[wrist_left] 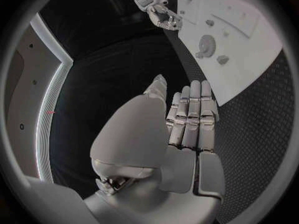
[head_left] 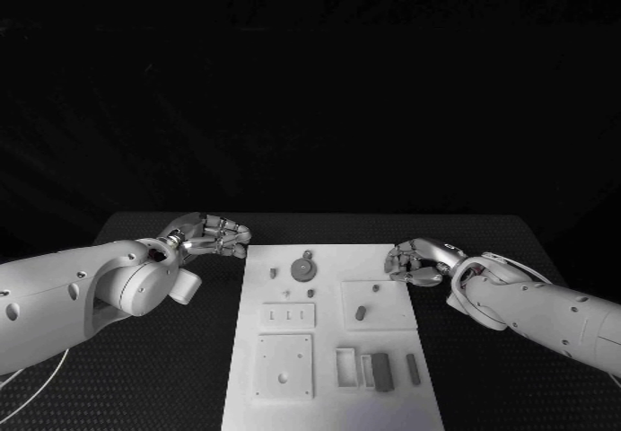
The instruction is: Assemble the parts on the task board
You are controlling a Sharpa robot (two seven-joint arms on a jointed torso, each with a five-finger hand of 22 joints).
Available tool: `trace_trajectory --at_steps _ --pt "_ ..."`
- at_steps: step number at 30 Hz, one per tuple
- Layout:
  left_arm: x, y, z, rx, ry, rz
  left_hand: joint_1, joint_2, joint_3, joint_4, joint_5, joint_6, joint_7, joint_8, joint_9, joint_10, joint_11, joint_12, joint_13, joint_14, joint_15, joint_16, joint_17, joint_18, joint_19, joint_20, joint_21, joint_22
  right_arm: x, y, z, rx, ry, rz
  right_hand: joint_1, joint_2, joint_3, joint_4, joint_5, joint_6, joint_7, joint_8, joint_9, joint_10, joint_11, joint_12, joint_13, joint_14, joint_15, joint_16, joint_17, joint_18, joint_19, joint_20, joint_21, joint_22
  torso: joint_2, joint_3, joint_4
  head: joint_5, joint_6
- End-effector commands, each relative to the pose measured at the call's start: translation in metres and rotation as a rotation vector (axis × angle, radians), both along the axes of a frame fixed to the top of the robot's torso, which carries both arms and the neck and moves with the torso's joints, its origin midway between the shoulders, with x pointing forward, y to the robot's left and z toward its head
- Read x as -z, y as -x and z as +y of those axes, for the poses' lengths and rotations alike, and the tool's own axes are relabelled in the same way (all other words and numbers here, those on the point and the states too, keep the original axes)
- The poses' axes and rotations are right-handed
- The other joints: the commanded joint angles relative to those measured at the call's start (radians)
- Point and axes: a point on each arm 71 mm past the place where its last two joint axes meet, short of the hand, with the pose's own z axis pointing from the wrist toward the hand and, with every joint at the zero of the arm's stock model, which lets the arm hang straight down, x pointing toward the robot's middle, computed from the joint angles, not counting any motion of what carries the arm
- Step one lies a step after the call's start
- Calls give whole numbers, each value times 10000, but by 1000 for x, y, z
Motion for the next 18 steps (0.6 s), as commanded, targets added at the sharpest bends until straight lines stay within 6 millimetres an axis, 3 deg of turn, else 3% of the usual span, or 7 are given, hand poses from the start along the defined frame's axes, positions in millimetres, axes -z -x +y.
trace_trajectory --at_steps 1,18 --pt "-1 1 -3 219 51 -67 -25 -108 -30 -12 53 -25 199 -39 -15 33 15 -55 14 -32 18 -42 18 26 -4 15 -40 -15 0 0 2 -14 53 -247 -2 78 -66 7 5 217 99 57 28 72 1 -57 -18 17 -50 37 17 163 51 -25 64 217 -5 -2 5 -2 -11" --pt "-1 1 -2 235 52 -46 -31 -105 -32 -11 53 -23 199 -38 -16 37 14 -56 16 -30 19 -52 30 27 -3 16 -46 -15 5 0 8 53 18 -295 -81 97 -98 41 5 269 75 84 57 118 -23 -83 -40 76 -76 54 30 163 102 -48 104 218 -2 7 2 16 -44"
